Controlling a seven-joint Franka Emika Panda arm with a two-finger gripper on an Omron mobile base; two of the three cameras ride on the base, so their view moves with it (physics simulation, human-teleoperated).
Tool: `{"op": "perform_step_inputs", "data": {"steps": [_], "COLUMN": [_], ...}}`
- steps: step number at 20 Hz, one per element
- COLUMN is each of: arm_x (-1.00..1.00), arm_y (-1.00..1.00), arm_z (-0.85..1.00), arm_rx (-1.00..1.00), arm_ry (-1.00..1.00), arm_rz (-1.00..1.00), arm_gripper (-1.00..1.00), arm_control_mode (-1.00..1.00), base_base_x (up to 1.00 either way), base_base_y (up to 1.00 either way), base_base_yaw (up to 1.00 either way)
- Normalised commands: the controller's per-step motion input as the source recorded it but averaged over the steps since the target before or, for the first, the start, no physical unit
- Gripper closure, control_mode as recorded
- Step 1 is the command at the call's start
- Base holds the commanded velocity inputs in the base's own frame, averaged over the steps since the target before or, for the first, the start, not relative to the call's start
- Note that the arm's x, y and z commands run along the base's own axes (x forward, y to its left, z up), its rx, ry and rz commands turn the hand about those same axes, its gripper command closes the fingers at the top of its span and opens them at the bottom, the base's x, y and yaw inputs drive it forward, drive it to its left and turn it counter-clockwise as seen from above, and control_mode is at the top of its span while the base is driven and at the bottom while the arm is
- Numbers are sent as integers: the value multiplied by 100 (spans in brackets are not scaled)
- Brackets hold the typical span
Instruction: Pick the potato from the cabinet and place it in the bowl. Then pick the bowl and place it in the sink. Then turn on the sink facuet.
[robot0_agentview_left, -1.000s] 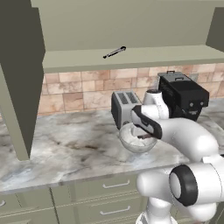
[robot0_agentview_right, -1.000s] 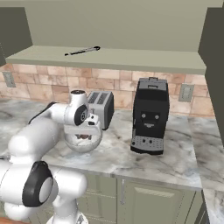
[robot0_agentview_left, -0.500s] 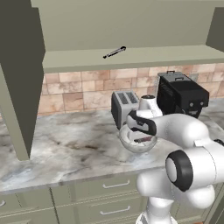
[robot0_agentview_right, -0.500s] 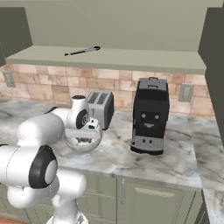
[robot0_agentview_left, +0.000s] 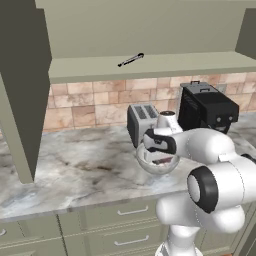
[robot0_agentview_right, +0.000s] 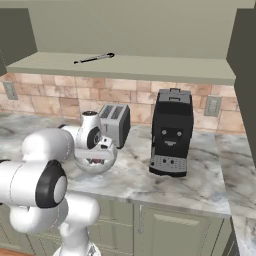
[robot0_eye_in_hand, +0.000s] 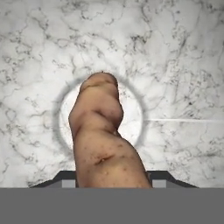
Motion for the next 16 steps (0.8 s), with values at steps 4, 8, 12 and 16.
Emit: {"op": "perform_step_inputs", "data": {"steps": [4, 8, 12, 16], "arm_x": [3, 0, -12, -21], "arm_y": [4, 8, 44, 64], "arm_z": [26, 52, 58, 35], "arm_rx": [0, 0, 0, -2], "arm_ry": [-7, -2, 0, 0], "arm_rz": [4, 5, 7, 9], "arm_gripper": [-100, -100, -100, -100], "arm_control_mode": [-100, -100, -100, -100], "base_base_x": [0, 0, 0, 0], "base_base_y": [0, 0, 0, 0], "base_base_yaw": [0, 0, 0, 0]}}
